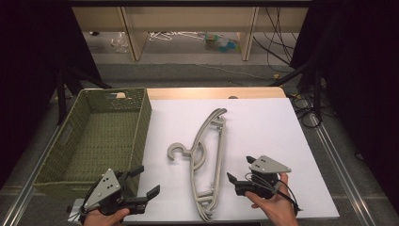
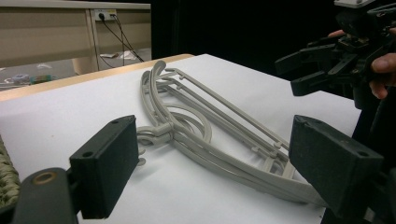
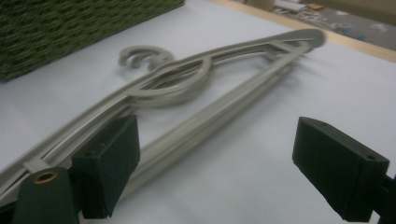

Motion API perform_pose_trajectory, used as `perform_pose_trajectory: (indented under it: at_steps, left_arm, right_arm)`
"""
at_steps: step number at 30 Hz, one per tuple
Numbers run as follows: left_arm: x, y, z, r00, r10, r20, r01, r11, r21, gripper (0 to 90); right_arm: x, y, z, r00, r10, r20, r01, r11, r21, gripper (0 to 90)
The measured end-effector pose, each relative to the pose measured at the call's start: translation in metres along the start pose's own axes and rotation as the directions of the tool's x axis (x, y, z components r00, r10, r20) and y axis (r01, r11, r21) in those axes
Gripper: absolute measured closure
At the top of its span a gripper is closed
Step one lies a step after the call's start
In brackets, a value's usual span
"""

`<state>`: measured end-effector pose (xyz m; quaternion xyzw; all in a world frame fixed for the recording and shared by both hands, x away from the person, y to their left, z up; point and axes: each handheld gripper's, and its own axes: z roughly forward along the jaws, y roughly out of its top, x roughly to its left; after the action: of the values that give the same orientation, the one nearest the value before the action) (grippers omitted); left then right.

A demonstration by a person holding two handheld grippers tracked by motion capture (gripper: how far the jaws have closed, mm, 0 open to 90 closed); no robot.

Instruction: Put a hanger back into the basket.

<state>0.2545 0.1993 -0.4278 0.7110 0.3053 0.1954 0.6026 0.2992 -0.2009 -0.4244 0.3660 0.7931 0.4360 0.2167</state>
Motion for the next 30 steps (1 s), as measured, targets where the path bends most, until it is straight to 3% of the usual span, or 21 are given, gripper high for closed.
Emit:
perform_pose_trajectory:
  at_steps: [3,4,6,10,12,16,17,19,20,24,27,28,30]
  left_arm:
    - [0.001,0.0,0.001,1.0,0.005,0.002,-0.005,1.0,-0.004,15.8]
    - [0.0,0.0,0.0,1.0,0.004,-0.004,-0.004,1.0,0.003,15.8]
    - [0.0,0.0,0.0,1.0,0.003,-0.006,-0.003,1.0,0.003,15.8]
    - [0.001,0.0,0.001,1.0,0.008,0.0,-0.008,1.0,-0.002,15.8]
    - [0.0,0.0,0.0,1.0,0.005,-0.003,-0.005,1.0,0.003,15.8]
    - [0.001,0.0,0.001,1.0,0.008,0.004,-0.008,1.0,-0.006,15.8]
    - [0.0,0.0,0.0,1.0,0.003,-0.004,-0.003,1.0,0.005,15.8]
    - [0.0,0.0,0.0,1.0,0.002,-0.002,-0.002,1.0,0.002,15.8]
    - [0.0,0.0,0.0,1.0,0.003,-0.001,-0.003,1.0,0.003,15.8]
    - [0.0,0.0,0.0,1.0,0.0,0.002,0.0,1.0,0.001,15.8]
    - [-0.001,0.0,0.0,1.0,0.0,0.005,0.0,1.0,0.005,15.8]
    - [-0.001,0.001,0.0,0.9999,0.006,0.009,-0.006,1.0,0.005,15.8]
    - [-0.001,0.001,0.0,0.9999,0.009,0.01,-0.009,1.0,0.004,15.8]
  right_arm:
    - [0.011,0.009,0.012,0.9987,-0.04,-0.033,0.041,0.998,0.051,16.1]
    - [0.019,0.014,0.021,0.9953,-0.084,-0.048,0.089,0.99,0.109,17.6]
    - [0.023,0.016,0.026,0.9939,-0.09,-0.063,0.098,0.987,0.124,18.0]
    - [0.039,0.023,0.046,0.9873,-0.111,-0.114,0.132,0.972,0.196,20.0]
    - [0.049,0.027,0.057,0.9814,-0.125,-0.146,0.157,0.959,0.236,20.3]
    - [0.07,0.031,0.076,0.9689,-0.146,-0.2,0.196,0.945,0.263,23.0]
    - [0.07,0.031,0.076,0.9689,-0.146,-0.2,0.196,0.945,0.263,23.0]
    - [0.079,0.033,0.083,0.967,-0.13,-0.219,0.195,0.931,0.309,26.2]
    - [0.081,0.034,0.087,0.9667,-0.13,-0.22,0.197,0.928,0.315,27.3]
    - [0.082,0.036,0.101,0.9642,-0.106,-0.243,0.194,0.907,0.374,30.2]
    - [0.082,0.036,0.107,0.9638,-0.092,-0.25,0.189,0.899,0.396,31.0]
    - [0.084,0.036,0.111,0.9657,-0.097,-0.241,0.192,0.892,0.41,31.3]
    - [0.085,0.036,0.113,0.9653,-0.101,-0.241,0.196,0.889,0.413,31.4]
